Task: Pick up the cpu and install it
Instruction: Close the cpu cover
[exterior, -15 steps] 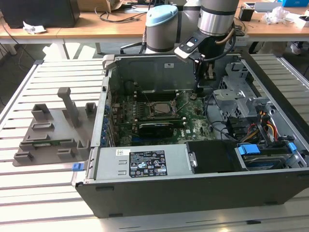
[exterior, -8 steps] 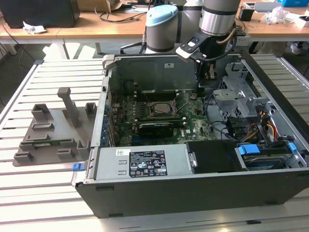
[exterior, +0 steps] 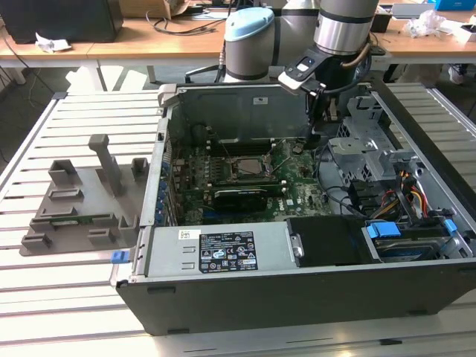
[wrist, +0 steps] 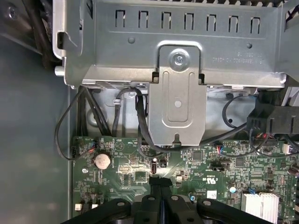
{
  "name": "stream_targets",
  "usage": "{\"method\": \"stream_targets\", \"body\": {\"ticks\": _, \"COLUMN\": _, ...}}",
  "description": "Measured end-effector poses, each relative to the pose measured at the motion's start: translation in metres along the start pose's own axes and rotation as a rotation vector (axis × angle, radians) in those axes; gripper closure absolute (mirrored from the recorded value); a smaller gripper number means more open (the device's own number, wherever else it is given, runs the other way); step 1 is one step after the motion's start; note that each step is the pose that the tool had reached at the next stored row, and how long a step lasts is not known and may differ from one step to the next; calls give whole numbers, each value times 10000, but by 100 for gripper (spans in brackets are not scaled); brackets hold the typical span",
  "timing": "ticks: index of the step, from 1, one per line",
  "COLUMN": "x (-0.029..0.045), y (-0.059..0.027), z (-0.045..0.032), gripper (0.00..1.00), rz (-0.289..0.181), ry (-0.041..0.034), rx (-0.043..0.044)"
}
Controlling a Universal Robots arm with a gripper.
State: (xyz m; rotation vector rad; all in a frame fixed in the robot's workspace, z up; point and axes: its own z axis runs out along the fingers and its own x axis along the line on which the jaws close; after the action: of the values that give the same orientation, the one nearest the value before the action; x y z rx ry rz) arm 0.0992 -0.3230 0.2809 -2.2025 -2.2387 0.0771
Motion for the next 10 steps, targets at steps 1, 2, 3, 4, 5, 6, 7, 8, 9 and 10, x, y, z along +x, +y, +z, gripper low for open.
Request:
{"method": "stream_targets", "body": {"ticks": 1, "x": 0, "y": 7, "z": 0, "gripper": 89, "rz": 0, "ry": 0, "rx": 0}}
{"method": "stream_targets", "body": {"ticks": 2, "x": -1, "y": 13, "z": 0, "gripper": 89, "rz": 1, "ry": -1, "rx": 0}}
{"method": "stream_targets", "body": {"ticks": 3, "x": -1, "y": 20, "z": -1, "gripper": 89, "rz": 1, "ry": -1, "rx": 0}}
{"method": "stream_targets", "body": {"ticks": 4, "x": -1, "y": 27, "z": -1, "gripper": 89, "rz": 0, "ry": -1, "rx": 0}}
{"method": "stream_targets", "body": {"ticks": 5, "x": -1, "y": 40, "z": -1, "gripper": 89, "rz": 0, "ry": -1, "rx": 0}}
{"method": "stream_targets", "body": {"ticks": 6, "x": -1, "y": 53, "z": -1, "gripper": 89, "rz": 1, "ry": -1, "rx": 0}}
{"method": "stream_targets", "body": {"ticks": 7, "x": -1, "y": 67, "z": -2, "gripper": 89, "rz": 0, "ry": -1, "rx": 0}}
{"method": "stream_targets", "body": {"ticks": 8, "x": -2, "y": 82, "z": -2, "gripper": 89, "rz": 1, "ry": -1, "rx": 0}}
{"method": "stream_targets", "body": {"ticks": 9, "x": -2, "y": 91, "z": -2, "gripper": 89, "rz": 1, "ry": -1, "rx": 0}}
{"method": "stream_targets", "body": {"ticks": 10, "x": -2, "y": 100, "z": -2, "gripper": 89, "rz": 1, "ry": -1, "rx": 0}}
